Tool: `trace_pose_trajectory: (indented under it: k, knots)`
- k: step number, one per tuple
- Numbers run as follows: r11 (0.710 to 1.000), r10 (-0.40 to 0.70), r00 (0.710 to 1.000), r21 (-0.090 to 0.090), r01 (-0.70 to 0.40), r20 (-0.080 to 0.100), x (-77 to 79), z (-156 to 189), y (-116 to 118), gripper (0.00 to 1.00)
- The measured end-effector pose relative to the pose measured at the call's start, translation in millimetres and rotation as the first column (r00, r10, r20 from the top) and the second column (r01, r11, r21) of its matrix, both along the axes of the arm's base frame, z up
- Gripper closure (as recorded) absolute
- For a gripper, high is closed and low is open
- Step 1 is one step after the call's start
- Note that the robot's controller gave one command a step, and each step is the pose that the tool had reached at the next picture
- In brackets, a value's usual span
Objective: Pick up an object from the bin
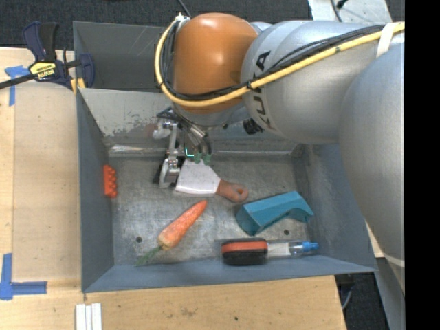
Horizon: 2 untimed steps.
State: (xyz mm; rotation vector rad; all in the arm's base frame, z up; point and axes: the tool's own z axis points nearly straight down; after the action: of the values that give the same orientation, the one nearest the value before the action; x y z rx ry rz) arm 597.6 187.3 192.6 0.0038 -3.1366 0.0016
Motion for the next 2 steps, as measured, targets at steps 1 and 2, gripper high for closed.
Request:
trace_pose_trajectory:
  k: [1, 2]
  knots:
    - [1.000, -0.002, 1.000, 0.002, 0.002, 0.008, 1.8, 5.1, -0.5, 0.00]
    - [0.977, 0.212, 0.977, 0.002, -0.212, 0.016, -28.6, -39.0, -22.0, 0.00]
